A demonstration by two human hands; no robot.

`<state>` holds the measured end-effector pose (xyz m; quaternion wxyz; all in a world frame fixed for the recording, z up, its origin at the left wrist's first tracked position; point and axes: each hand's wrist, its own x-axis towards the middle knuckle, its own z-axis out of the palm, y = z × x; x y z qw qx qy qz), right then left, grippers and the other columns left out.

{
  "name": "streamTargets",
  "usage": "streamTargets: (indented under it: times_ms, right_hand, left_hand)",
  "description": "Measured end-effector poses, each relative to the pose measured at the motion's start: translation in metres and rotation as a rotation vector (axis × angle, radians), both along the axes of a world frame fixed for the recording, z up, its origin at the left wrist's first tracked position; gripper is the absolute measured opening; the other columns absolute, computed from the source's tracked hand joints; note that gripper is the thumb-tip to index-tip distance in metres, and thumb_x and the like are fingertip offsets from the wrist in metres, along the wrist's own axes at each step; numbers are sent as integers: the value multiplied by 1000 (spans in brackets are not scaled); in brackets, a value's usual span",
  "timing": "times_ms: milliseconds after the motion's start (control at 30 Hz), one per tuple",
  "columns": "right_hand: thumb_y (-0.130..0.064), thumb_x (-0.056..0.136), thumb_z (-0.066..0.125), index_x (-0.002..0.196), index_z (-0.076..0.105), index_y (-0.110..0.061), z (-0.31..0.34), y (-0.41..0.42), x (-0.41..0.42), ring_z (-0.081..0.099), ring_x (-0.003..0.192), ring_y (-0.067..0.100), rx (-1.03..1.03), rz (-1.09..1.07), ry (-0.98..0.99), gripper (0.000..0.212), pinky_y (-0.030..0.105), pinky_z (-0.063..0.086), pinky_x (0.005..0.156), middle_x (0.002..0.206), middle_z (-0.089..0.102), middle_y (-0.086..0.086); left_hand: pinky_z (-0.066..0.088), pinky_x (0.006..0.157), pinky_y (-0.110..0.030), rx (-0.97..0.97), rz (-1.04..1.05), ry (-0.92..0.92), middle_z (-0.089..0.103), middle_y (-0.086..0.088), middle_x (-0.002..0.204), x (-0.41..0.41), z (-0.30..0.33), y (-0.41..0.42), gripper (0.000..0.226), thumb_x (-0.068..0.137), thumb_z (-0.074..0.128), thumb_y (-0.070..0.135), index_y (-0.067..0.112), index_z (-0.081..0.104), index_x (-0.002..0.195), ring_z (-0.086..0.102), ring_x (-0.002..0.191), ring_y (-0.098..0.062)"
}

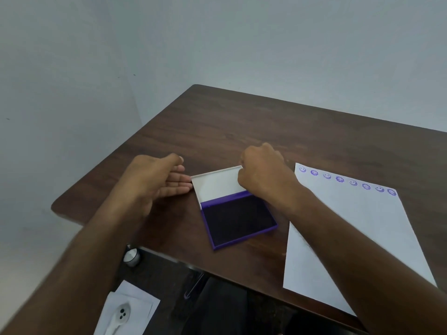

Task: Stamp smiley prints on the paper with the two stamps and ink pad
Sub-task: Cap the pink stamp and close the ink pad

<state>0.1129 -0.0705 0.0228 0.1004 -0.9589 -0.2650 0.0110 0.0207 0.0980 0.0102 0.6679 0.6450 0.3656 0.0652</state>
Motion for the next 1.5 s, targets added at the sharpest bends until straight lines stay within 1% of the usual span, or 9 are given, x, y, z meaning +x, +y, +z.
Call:
streamTargets:
  times_ms: [167, 267, 367, 600, 733, 867, 1033, 1233, 1500]
  right_hand:
    - [-8, 79, 51, 90, 70, -8, 3, 1, 6, 61, 81, 29, 125, -66, 52, 23, 41, 54, 81, 92, 70, 12]
    - [-9, 82, 49, 92, 73, -11, 8, -4, 10, 65, 69, 27, 255, -105, 93, 26, 40, 58, 66, 92, 72, 10]
    - [-9, 87, 49, 108, 71, -17, 11, -13, 7, 69, 79, 28, 378, -128, 119, 31, 43, 60, 76, 99, 73, 8]
    - [-12, 90, 56, 107, 71, -15, 3, -46, -11, 59, 68, 6, 625, -135, 166, 23, 29, 57, 77, 89, 70, -3]
    - [-23, 90, 62, 99, 73, -19, -2, -64, -25, 66, 73, 11, 663, -146, 176, 16, 29, 58, 71, 83, 72, -6]
    - [-45, 86, 62, 80, 76, -15, -5, -64, -38, 66, 59, 20, 701, -183, 140, 33, 35, 56, 65, 64, 71, 3]
    - [-30, 82, 71, 70, 75, -12, -13, -64, -40, 53, 45, 14, 662, -269, 141, 21, 34, 50, 61, 49, 62, 0]
    - [-27, 85, 69, 83, 76, -11, -23, -67, -34, 59, 46, 12, 462, -273, 317, 17, 16, 42, 49, 78, 73, 6]
    - [-25, 83, 71, 83, 75, -9, -23, -62, -27, 62, 51, 15, 388, -276, 357, 17, 19, 48, 54, 85, 75, 8]
  left_hand:
    - [61, 75, -37, 15, 65, -52, 74, -21, 87, 2, 1, -4, 25, 90, 57, 19, -3, 66, 99, 76, 77, -27]
    - [61, 75, -36, 53, 91, -97, 75, -17, 88, -1, 2, -5, 22, 92, 50, 14, 1, 67, 99, 76, 78, -25]
    - [60, 73, -33, 52, 105, -165, 76, -16, 89, -5, 5, -6, 27, 92, 45, 11, 2, 68, 101, 76, 77, -23]
    - [62, 73, -29, -3, 94, -358, 77, -15, 87, -36, 11, -28, 26, 96, 45, 8, 3, 70, 102, 76, 81, -23]
    - [61, 71, -28, 71, 94, -416, 77, -12, 83, -56, 5, -43, 27, 96, 46, 6, 6, 72, 102, 76, 79, -21]
    - [62, 70, -29, -24, 130, -425, 77, -15, 82, -63, -6, -52, 28, 95, 45, 3, 4, 72, 98, 76, 78, -25]
    - [63, 68, -32, -87, 135, -357, 74, -23, 82, -61, -16, -54, 27, 93, 46, 5, 1, 72, 96, 74, 73, -29]
    - [63, 63, -31, -76, 120, -275, 75, -21, 75, -55, -21, -56, 26, 94, 46, 5, -3, 71, 94, 74, 73, -35]
    - [63, 64, -31, -32, 97, -244, 74, -22, 74, -47, -25, -53, 25, 93, 46, 3, -2, 71, 92, 73, 71, -34]
